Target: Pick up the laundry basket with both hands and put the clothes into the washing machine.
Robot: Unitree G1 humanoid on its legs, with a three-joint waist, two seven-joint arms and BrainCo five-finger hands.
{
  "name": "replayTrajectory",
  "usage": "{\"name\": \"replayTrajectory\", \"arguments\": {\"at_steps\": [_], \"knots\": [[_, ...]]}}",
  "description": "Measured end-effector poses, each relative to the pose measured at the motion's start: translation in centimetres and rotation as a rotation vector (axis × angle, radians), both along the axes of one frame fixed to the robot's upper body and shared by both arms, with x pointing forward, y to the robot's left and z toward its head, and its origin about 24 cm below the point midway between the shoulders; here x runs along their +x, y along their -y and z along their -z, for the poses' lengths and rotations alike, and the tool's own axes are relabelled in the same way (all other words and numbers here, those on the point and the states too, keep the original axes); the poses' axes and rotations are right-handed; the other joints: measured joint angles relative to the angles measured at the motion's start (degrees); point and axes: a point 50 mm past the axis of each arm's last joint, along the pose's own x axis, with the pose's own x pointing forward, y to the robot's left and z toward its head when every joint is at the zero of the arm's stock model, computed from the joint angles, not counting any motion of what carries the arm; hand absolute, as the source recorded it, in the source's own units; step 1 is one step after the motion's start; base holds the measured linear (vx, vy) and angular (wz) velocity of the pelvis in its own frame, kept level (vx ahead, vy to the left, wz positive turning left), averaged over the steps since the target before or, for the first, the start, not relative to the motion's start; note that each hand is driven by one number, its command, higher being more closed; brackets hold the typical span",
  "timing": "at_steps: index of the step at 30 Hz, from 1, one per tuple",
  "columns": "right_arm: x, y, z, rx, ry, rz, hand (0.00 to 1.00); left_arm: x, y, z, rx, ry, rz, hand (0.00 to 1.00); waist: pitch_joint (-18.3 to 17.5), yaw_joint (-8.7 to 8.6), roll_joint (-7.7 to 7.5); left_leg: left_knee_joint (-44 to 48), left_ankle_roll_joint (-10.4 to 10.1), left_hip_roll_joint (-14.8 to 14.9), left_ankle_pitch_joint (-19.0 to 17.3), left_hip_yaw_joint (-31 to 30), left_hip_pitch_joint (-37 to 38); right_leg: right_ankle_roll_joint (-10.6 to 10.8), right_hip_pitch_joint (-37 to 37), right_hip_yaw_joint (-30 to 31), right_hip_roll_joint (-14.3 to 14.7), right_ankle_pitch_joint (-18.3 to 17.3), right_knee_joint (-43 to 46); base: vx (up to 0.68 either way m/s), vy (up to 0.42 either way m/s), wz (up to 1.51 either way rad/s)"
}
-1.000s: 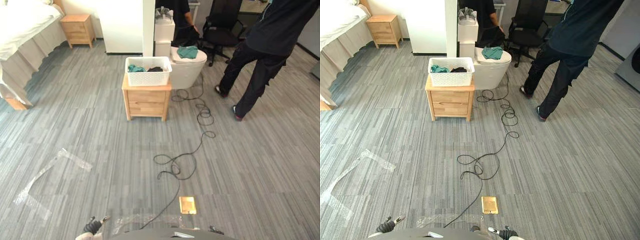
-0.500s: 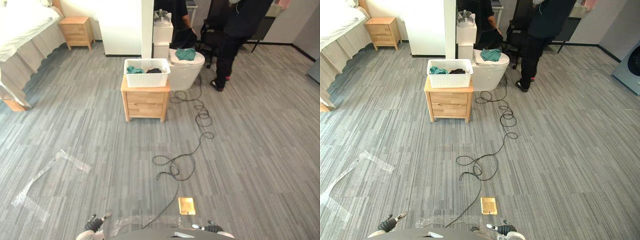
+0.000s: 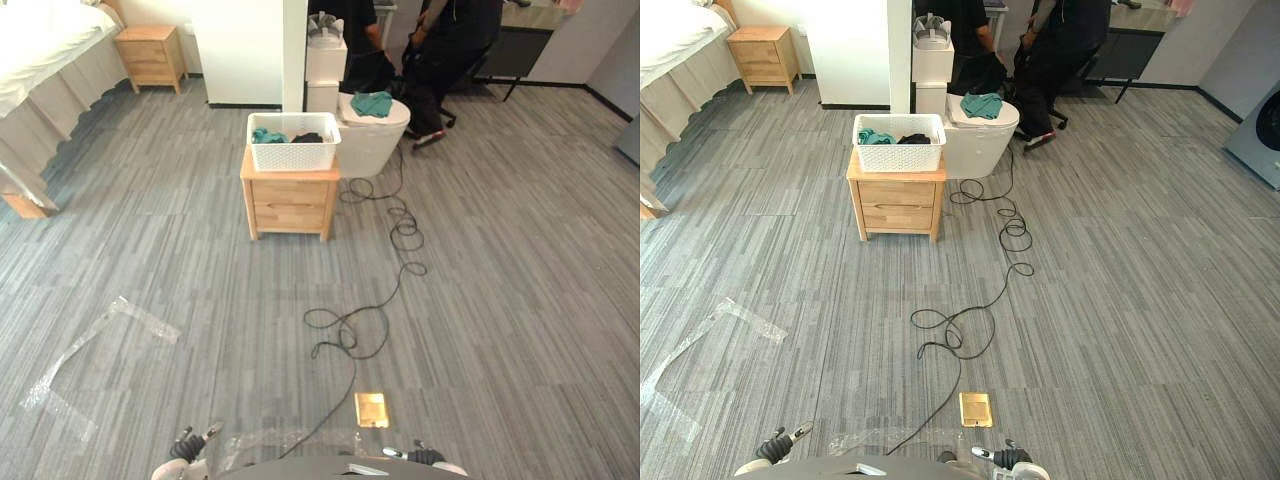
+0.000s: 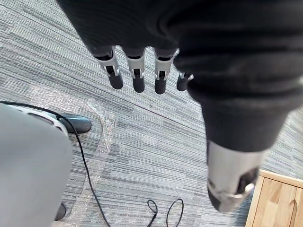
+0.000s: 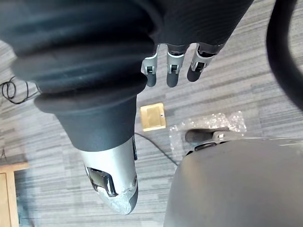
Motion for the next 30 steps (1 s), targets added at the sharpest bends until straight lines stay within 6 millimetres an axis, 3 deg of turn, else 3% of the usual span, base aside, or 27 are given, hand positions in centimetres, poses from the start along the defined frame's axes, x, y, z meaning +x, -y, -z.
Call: {"name": "replayTrajectory", "arguments": {"at_steps": [6,8,10,11,12,14,16,18,20,22,23,24,25,26,27,28,29,30], "knots": [[0.3,0.1,-0.1,0.0,0.005,0.021,0.0,0.2,-0.2,-0.1,0.009,0.005,-0.006,0.0,0.81,0.05,-0.12,0.02,0.12,-0.11,-0.05,0.9,-1.27,0.42,-1.77,0.61,-0.08,0.25,0.18,-0.04,-0.012,-0.07],[0.7,0.3,-0.2,0.002,0.018,0.048,0.0,0.6,-0.2,-0.1,0.017,0.011,-0.007,0.0,1.59,-0.14,-0.46,0.37,0.53,-0.3,-0.13,0.79,-2.38,1.32,-5.1,-0.31,-1.12,-2.99,5.9,0.0,0.011,0.25],[0.6,0.0,-0.1,0.015,0.022,0.082,0.0,1.1,-0.1,-0.2,0.018,0.022,-0.002,0.0,2.32,-0.61,-0.81,0.38,1.06,-0.62,-0.64,1.29,-2.6,3.42,-8.22,-3.05,-3.4,-6.15,14.26,0.01,0.019,0.4],[0.6,0.1,-0.1,0.016,0.025,0.093,0.0,1.2,-0.2,-0.3,0.019,0.028,-0.009,0.0,3.0,-0.2,-0.96,0.35,1.46,-0.55,-0.97,1.81,-2.51,3.76,-12.03,-6.31,-5.21,-6.63,22.63,-0.05,0.028,-0.04],[1.5,0.0,-0.3,0.026,0.055,0.114,0.0,1.3,-0.7,-0.4,0.031,0.031,-0.011,0.0,4.3,0.06,-1.33,0.31,1.93,-0.55,-1.51,2.56,-1.25,3.64,-15.38,-8.25,-7.35,-6.28,31.42,-0.06,0.038,-0.21],[2.2,-0.2,-0.5,0.045,0.079,0.138,0.0,1.2,-1.3,-0.5,0.049,0.022,-0.005,0.0,5.22,-0.38,-1.98,0.14,2.47,-0.39,-2.57,2.43,1.06,3.35,-18.71,-9.55,-10.28,-6.78,39.85,0.04,0.044,-0.16],[2.1,-0.2,-0.4,0.061,0.088,0.186,0.0,1.3,-1.6,-0.5,0.059,0.021,0.005,0.0,5.28,-0.48,-2.2,0.64,1.96,0.9,-3.46,2.32,1.72,2.42,-20.5,-13.34,-12.47,-10.49,40.44,0.2,0.046,-0.04],[2.2,0.0,-0.5,0.08,0.107,0.25,0.0,1.6,-1.6,-0.6,0.058,0.028,0.008,0.0,5.47,-0.34,-1.85,2.36,0.83,2.48,-4.44,2.33,1.38,2.99,-22.19,-15.89,-13.93,-9.36,33.72,0.21,0.018,-0.1],[1.9,0.2,-0.4,0.095,0.112,0.305,0.0,1.8,-1.5,-0.6,0.058,0.033,0.01,0.0,5.66,-0.47,-1.66,2.64,-1.71,3.78,-6.32,2.56,3.58,3.82,-22.72,-15.18,-14.29,-2.05,19.66,0.34,-0.061,-0.05],[1.7,0.2,-0.4,0.103,0.106,0.334,0.0,1.9,-1.6,-0.7,0.062,0.036,0.015,0.0,5.67,-0.5,-1.65,2.86,-4.17,4.71,-8.52,2.43,6.33,3.96,-22.71,-12.51,-14.43,1.21,16.6,0.4,-0.22,0.24],[1.6,0.2,-0.4,0.113,0.108,0.349,0.0,2.1,-1.8,-0.8,0.071,0.043,0.014,0.0,5.64,-0.84,-1.62,4.26,-5.23,6.29,-11.13,1.67,7.1,3.37,-23.13,-10.27,-14.58,0.9,20.01,0.4,-0.321,0.5],[1.6,0.2,-0.3,0.117,0.11,0.358,0.0,2.2,-1.8,-0.8,0.075,0.048,0.015,0.0,5.48,-1.14,-1.35,5.99,-5.54,7.46,-12.95,0.78,6.77,2.23,-23.45,-10.28,-14.5,-0.09,23.07,0.4,-0.433,0.76],[1.3,1.0,-0.4,0.104,0.114,0.386,0.0,1.7,-1.8,-0.7,0.067,0.043,-0.017,0.0,4.62,-1.64,0.48,9.81,-6.24,11.04,-15.65,-0.43,5.97,1.86,-24.12,-11.18,-12.27,-2.25,28.79,0.48,-0.486,0.55],[1.3,1.8,-0.6,0.081,0.117,0.389,0.0,1.4,-1.6,-0.6,0.051,0.044,-0.066,0.0,3.86,-1.1,2.09,17.06,-5.99,14.52,-16.04,-0.19,3.74,1.55,-23.91,-12.69,-10.31,-6.46,31.45,0.61,-0.604,0.22],[1.8,2.0,-0.8,0.074,0.129,0.382,0.0,1.2,-1.3,-0.5,0.032,0.051,-0.126,0.0,3.62,0.22,3.16,31.88,-1.22,18.91,-12.6,0.7,-3.13,-0.61,-22.83,-13.37,-7.47,-8.57,31.49,0.56,-0.486,-0.23],[2.2,1.9,-0.9,0.076,0.137,0.377,0.0,0.9,-1.2,-0.4,0.025,0.044,-0.148,0.0,3.82,0.57,3.49,38.99,2.72,21.12,-8.4,1.27,-6.25,-1.6,-21.32,-13.55,-5.74,-9.02,30.37,0.62,-0.47,-0.54],[2.7,1.5,-0.9,0.071,0.14,0.346,0.0,-0.3,-0.8,-0.1,0.006,0.018,-0.189,0.0,4.79,1.23,3.7,51.5,4.42,25.22,0.75,0.59,-11.21,-4.24,-17.24,-12.66,-2.33,-8.3,27.48,0.66,-0.396,-0.72],[3.6,1.3,-1.1,0.064,0.149,0.317,0.0,-0.8,-0.3,0.1,-0.007,0.002,-0.193,0.0,5.92,2.52,4.3,63.07,2.19,25.63,-2.73,-1.15,-14.32,-6.09,-12.56,-10.79,0.28,-7.74,25.43,0.66,-0.36,-0.72]]}}
